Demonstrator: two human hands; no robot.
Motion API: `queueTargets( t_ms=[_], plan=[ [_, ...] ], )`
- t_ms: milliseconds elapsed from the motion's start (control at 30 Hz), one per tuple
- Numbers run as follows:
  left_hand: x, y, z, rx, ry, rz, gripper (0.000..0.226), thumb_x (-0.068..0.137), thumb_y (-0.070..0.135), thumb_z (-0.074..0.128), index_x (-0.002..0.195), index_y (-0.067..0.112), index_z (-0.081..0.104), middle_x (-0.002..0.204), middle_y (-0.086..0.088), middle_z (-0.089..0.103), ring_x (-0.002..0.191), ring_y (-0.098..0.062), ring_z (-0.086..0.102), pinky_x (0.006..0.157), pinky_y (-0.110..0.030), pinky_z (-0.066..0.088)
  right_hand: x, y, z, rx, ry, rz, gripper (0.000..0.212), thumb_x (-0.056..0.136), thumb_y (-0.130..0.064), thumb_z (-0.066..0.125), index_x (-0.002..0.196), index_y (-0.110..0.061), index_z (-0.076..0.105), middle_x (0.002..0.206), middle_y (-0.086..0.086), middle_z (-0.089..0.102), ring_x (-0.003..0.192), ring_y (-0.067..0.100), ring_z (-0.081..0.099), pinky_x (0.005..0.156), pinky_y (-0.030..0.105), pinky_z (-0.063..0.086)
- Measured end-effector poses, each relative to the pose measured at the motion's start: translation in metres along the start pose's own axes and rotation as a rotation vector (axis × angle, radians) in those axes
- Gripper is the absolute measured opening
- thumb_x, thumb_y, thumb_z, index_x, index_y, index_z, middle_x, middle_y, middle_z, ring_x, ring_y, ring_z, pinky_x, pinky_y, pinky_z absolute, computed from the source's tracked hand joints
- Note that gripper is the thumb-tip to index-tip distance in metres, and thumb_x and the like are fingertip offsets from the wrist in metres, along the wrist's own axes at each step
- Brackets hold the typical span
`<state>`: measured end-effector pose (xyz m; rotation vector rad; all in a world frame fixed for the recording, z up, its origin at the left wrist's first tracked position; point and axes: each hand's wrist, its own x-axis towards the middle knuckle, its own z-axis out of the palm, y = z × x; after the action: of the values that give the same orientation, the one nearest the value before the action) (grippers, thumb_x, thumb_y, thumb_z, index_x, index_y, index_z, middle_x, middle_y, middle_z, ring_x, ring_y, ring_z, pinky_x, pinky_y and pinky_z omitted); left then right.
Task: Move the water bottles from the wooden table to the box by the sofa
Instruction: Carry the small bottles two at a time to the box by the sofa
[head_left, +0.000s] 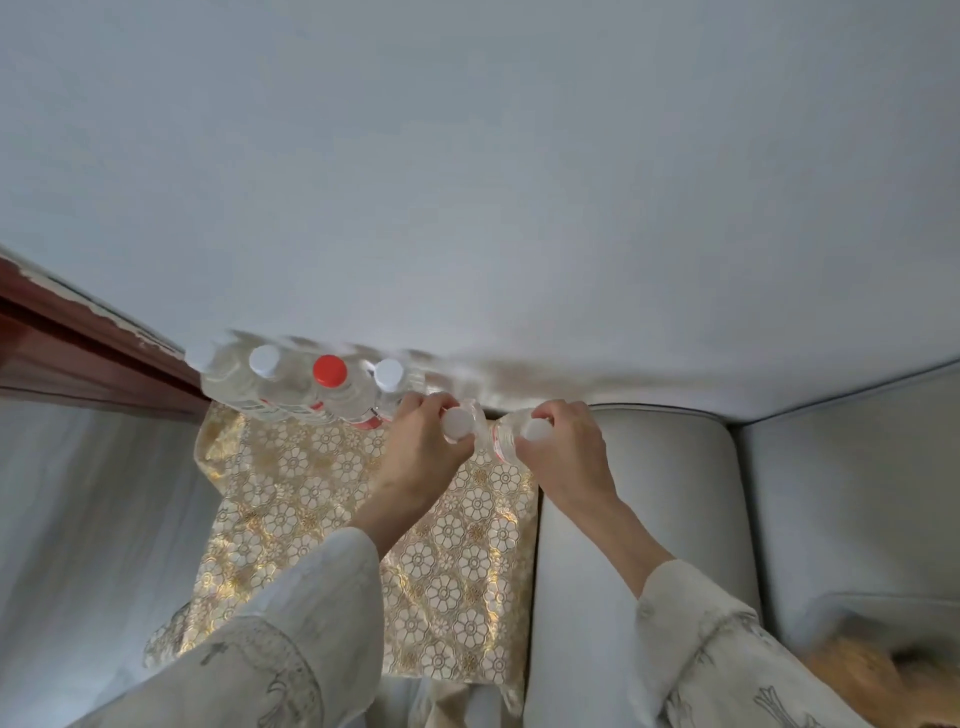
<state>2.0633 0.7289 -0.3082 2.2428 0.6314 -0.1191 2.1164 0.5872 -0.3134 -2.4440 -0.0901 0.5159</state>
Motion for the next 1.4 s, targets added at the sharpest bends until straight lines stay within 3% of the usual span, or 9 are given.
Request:
queueTargets(
  t_ms=[233,433,567,633,767,867,1067,1233,1400],
  plan=[
    [0.029,0.011,0.011,0.031,0.011,0.01,0.032,0.077,0.009,0.063,0.108,0.005,0.056,0.11,-0.016,0.05,0.092,-0.028,0.051,0.081,-0.028,0.039,0.029,-0.009,0.003,0.007,0.045,-0.014,0.029,0.075,-0.02,0.063,0.103,-0.013,0.058,0.106,0.008,0.052,0.093,0.025,0.054,0.073,0.023,0.035],
    [0.034,0.012,0.006,0.027,0.048,0.024,0.043,0.081,0.006,0.059,0.122,0.006,0.047,0.122,-0.019,0.047,0.106,-0.033,0.051,0.097,-0.039,0.041,0.029,-0.016,0.009,0.024,0.054,-0.081,0.032,0.078,-0.018,0.066,0.108,-0.012,0.055,0.112,0.009,0.049,0.102,0.025,0.051,0.08,0.025,0.037],
    [0.028,0.01,0.0,-0.057,0.007,0.033,0.046,0.082,0.002,0.059,0.125,0.005,0.045,0.123,-0.02,0.048,0.107,-0.032,0.055,0.097,-0.044,0.046,0.029,-0.017,0.007,0.17,0.082,0.047,0.036,0.072,-0.021,0.074,0.101,-0.009,0.056,0.099,0.007,0.049,0.088,0.023,0.051,0.076,0.026,0.037],
    [0.024,0.01,-0.006,-0.045,-0.039,0.037,0.049,0.082,0.002,0.058,0.128,0.004,0.041,0.125,-0.021,0.048,0.111,-0.032,0.052,0.1,-0.044,0.044,0.029,-0.02,0.004,0.193,0.036,0.124,0.043,0.071,-0.024,0.075,0.104,-0.007,0.054,0.106,0.012,0.052,0.087,0.021,0.049,0.076,0.025,0.036],
    [0.01,0.012,-0.029,0.014,-0.15,0.035,0.052,0.085,0.01,0.055,0.132,0.007,0.033,0.132,-0.019,0.045,0.117,-0.031,0.049,0.102,-0.044,0.04,0.013,-0.032,-0.016,0.264,-0.179,0.207,0.064,0.075,-0.023,0.071,0.128,-0.007,0.038,0.128,0.016,0.046,0.115,0.027,0.048,0.092,0.026,0.038],
    [-0.006,0.016,-0.054,0.021,-0.193,0.058,0.049,0.088,0.016,0.053,0.131,0.007,0.034,0.13,-0.019,0.047,0.113,-0.029,0.052,0.099,-0.047,0.043,-0.013,-0.047,-0.042,0.284,-0.233,0.217,0.064,0.08,-0.024,0.066,0.132,-0.009,0.032,0.131,0.014,0.048,0.116,0.027,0.049,0.094,0.031,0.04],
    [-0.039,0.025,-0.101,-0.027,-0.274,0.152,0.038,0.089,0.02,0.052,0.125,0.007,0.045,0.122,-0.015,0.057,0.097,-0.019,0.057,0.089,-0.033,0.049,-0.081,-0.081,-0.08,0.346,-0.124,0.18,0.05,0.083,-0.035,0.059,0.126,-0.018,0.041,0.106,-0.003,0.052,0.092,0.01,0.051,0.063,0.016,0.036],
    [-0.075,0.041,-0.143,-0.022,-0.441,0.346,0.032,0.091,0.019,0.049,0.121,0.008,0.05,0.118,-0.01,0.061,0.092,-0.012,0.055,0.082,-0.022,0.045,-0.156,-0.102,-0.087,0.434,0.079,0.207,0.025,0.083,-0.035,0.059,0.106,-0.028,0.051,0.088,-0.015,0.054,0.082,0.004,0.054,0.065,0.018,0.041],
    [-0.13,0.074,-0.178,-0.022,-0.555,0.615,0.028,0.092,0.017,0.048,0.118,0.01,0.054,0.11,-0.003,0.061,0.09,-0.009,0.056,0.065,-0.007,0.042,-0.259,-0.112,-0.095,0.587,0.307,0.262,0.025,0.085,-0.028,0.058,0.109,-0.021,0.053,0.102,0.004,0.059,0.096,0.021,0.059,0.084,0.037,0.049]
  ],
)
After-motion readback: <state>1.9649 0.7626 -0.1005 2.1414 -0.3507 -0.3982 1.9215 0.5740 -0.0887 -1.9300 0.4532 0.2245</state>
